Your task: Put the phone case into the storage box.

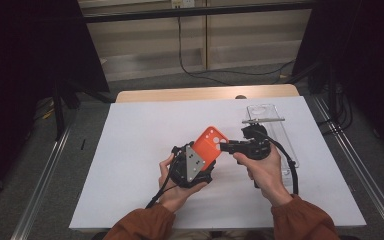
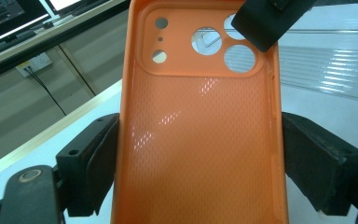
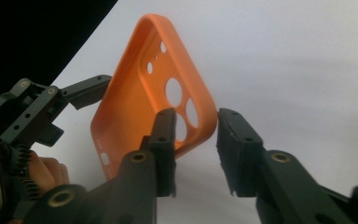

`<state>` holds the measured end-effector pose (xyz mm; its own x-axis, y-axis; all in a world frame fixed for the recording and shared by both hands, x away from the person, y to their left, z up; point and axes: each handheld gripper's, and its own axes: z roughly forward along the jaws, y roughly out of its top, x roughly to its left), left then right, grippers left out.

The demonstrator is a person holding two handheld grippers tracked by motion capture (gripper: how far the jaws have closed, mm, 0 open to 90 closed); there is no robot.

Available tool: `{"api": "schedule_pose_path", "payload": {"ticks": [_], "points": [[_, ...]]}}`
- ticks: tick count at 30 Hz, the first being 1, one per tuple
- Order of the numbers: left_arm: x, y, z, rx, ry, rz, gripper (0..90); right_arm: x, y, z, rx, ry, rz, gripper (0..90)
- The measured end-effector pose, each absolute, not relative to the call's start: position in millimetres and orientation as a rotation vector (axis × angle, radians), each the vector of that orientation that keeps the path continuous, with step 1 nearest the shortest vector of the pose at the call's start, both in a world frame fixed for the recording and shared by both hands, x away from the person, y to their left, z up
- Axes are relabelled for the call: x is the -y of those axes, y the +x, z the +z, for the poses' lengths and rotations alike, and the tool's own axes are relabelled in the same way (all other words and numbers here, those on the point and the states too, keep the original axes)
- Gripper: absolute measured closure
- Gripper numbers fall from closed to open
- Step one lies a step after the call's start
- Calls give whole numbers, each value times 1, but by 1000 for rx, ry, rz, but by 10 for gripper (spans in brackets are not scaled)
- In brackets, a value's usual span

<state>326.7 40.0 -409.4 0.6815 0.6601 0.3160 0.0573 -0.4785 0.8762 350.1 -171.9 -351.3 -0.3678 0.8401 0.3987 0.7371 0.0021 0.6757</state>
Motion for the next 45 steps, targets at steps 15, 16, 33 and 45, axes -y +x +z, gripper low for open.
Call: {"api": "schedule_pose_path", "payload": {"ticks": [15,16,33,45], "points": [[-39,328,-412,-561,1968,816,164,170,353,-355,-2108,1781,1315,731],[-39,329,-412,-568,1964,811,164,170,354,-355,-2104,1788,1319,737],[-41,334,-414,-606,1959,826,162,170,359,-358,-2060,1848,1430,809],[-43,338,-414,-638,1961,790,149,165,361,-356,-2072,1799,1426,816]]}}
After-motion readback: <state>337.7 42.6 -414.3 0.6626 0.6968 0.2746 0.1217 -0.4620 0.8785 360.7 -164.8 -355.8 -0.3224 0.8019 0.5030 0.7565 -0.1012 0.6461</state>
